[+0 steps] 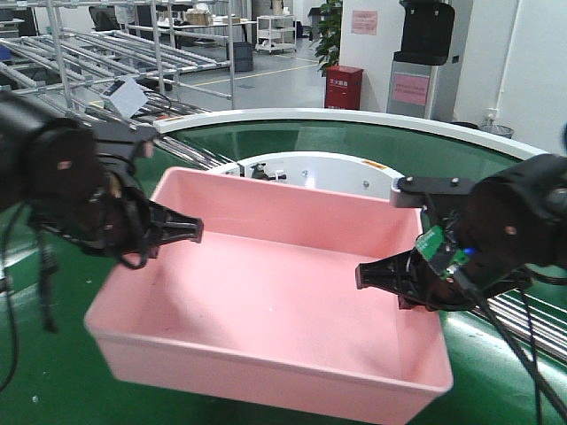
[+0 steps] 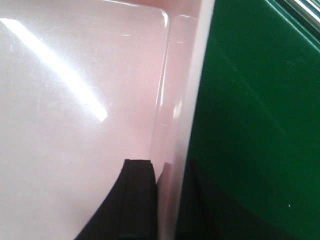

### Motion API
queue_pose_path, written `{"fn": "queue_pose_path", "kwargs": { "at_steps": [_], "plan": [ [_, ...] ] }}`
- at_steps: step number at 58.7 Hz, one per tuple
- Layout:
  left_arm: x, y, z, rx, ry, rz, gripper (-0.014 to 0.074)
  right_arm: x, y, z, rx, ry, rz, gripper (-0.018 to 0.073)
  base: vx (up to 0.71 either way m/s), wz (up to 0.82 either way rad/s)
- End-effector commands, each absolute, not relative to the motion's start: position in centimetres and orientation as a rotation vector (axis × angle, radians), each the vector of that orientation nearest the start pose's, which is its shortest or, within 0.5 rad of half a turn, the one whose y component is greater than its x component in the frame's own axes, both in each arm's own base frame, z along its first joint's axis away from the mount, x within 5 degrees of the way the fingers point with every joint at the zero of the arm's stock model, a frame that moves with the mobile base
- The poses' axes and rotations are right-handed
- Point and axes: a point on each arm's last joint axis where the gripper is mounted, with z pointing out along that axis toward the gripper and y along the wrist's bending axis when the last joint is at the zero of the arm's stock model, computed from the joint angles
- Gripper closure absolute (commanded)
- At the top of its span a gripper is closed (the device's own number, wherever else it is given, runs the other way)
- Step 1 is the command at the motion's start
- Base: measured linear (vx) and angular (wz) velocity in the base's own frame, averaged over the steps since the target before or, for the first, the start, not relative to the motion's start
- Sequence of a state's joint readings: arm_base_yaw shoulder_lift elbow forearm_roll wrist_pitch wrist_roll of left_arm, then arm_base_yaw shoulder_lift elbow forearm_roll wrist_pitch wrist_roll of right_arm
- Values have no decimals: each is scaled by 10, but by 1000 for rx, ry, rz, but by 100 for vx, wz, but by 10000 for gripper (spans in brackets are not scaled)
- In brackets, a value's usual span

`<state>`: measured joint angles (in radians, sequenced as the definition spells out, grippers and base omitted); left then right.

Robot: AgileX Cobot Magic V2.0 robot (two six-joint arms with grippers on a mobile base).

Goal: Grab pink bin and stack on right shelf
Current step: 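Close both grippers on the bin walls and lift it toward the robot, then hold the pink bin with both grippers while the base drives to the table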

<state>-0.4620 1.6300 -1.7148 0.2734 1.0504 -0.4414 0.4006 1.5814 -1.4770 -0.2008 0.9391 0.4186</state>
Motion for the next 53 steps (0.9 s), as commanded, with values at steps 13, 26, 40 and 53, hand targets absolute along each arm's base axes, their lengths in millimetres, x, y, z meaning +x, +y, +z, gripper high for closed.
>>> {"fn": "queue_pose_path", "kwargs": {
  "at_steps": [13, 26, 40, 53],
  "plan": [
    [225, -116, 441, 29, 2093, -278, 485, 259, 122, 416, -155, 2331, 138, 488, 0, 0],
    [205, -108, 426, 8, 2114, -312, 485, 252, 125, 420, -144, 2325, 167, 485, 0, 0],
    [207, -111, 414, 9, 2160, -305, 485, 252, 125, 419, -144, 2327, 167, 485, 0, 0],
    [208, -111, 414, 12, 2162, -300, 485, 252, 125, 419, -143, 2330, 165, 485, 0, 0]
  ]
}}
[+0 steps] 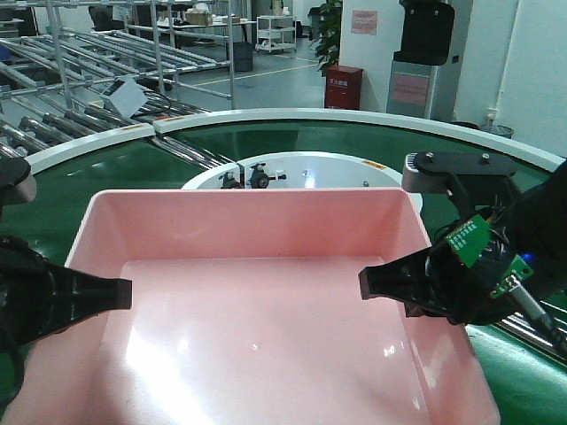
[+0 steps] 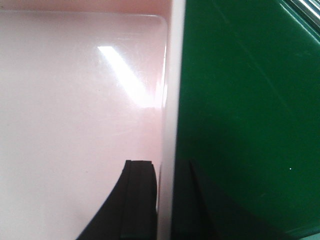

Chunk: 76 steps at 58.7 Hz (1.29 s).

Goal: Grab pink bin and stack on right shelf
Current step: 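Hold the pink bin with both grippers while the base drives to the table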

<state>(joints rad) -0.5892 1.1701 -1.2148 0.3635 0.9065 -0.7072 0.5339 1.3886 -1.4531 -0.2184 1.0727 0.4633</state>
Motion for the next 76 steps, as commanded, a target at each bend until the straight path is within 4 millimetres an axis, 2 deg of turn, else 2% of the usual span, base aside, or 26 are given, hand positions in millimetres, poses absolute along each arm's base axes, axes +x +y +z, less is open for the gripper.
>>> {"fn": "queue_pose_path", "kwargs": {
  "at_steps": [1, 45, 76],
  "plan": [
    [208, -111, 414, 12, 2162, -300, 485, 252, 125, 419, -143, 2330, 165, 485, 0, 0],
    [208, -111, 414, 12, 2162, -300, 485, 252, 125, 419, -143, 2330, 165, 485, -1, -2],
    [208, -111, 414, 12, 2162, -300, 485, 252, 125, 419, -150, 2329, 163, 485, -11, -42]
  ]
}}
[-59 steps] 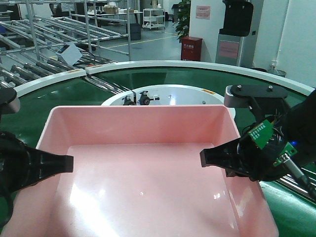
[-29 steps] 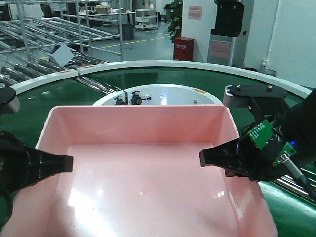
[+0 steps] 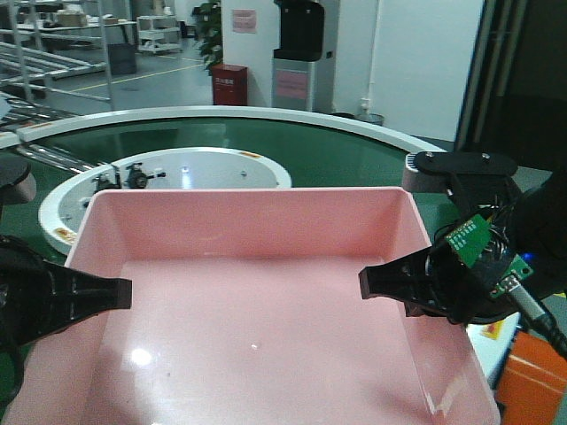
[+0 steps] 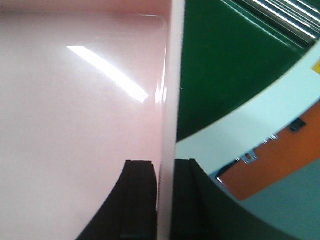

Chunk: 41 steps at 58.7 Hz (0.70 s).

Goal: Grab pink bin and stack on right shelf
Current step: 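Hold the pink bin with both grippers while the base drives to the table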

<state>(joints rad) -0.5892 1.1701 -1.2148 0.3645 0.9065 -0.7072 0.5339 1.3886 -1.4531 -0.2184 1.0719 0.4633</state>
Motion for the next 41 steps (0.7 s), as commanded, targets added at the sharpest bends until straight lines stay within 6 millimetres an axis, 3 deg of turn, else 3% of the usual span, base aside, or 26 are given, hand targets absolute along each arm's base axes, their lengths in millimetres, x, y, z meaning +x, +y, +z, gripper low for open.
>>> {"fn": "queue_pose_path", "kwargs": {
  "at_steps": [1, 41],
  "plan": [
    [208, -111, 414, 12, 2162, -300, 485, 252, 125, 419, -150, 2329, 163, 485, -14, -54],
    [208, -111, 414, 12, 2162, -300, 485, 252, 125, 419, -150, 2329, 163, 485, -13, -67]
  ]
}}
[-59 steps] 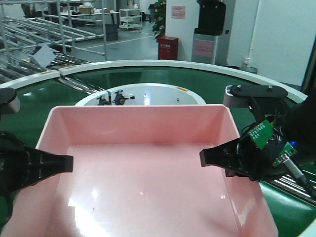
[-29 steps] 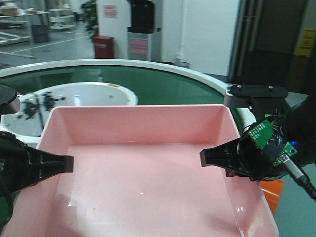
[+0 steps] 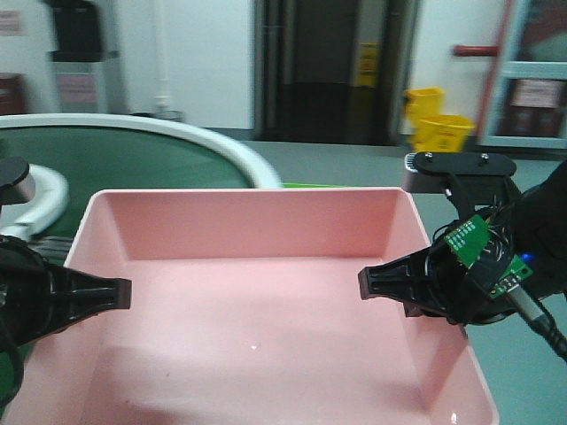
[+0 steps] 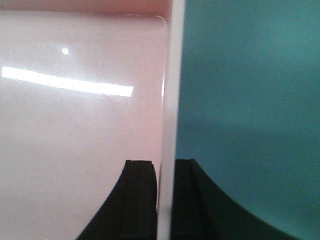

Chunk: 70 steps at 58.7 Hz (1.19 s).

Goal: Grab pink bin and stack on right shelf
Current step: 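Hold the pink bin with both grippers while the base drives to the table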

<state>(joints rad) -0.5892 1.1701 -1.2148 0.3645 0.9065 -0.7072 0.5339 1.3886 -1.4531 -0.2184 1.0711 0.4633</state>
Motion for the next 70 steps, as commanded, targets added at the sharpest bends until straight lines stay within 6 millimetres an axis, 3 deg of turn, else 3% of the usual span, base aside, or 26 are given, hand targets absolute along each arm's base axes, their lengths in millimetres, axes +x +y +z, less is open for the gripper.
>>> {"fn": "queue_pose_path", "kwargs": {
  "at_steps": [1, 30, 70],
  "plan": [
    [208, -111, 414, 12, 2162, -300, 485, 252, 125, 419, -150, 2329, 163, 485, -10, -89],
    [207, -111, 414, 12, 2161, -300, 485, 251, 125, 420, -151, 2327, 163, 485, -4, -89],
    [207, -111, 414, 12, 2161, -300, 485, 251, 125, 420, -151, 2327, 163, 485, 17, -18]
  ]
}}
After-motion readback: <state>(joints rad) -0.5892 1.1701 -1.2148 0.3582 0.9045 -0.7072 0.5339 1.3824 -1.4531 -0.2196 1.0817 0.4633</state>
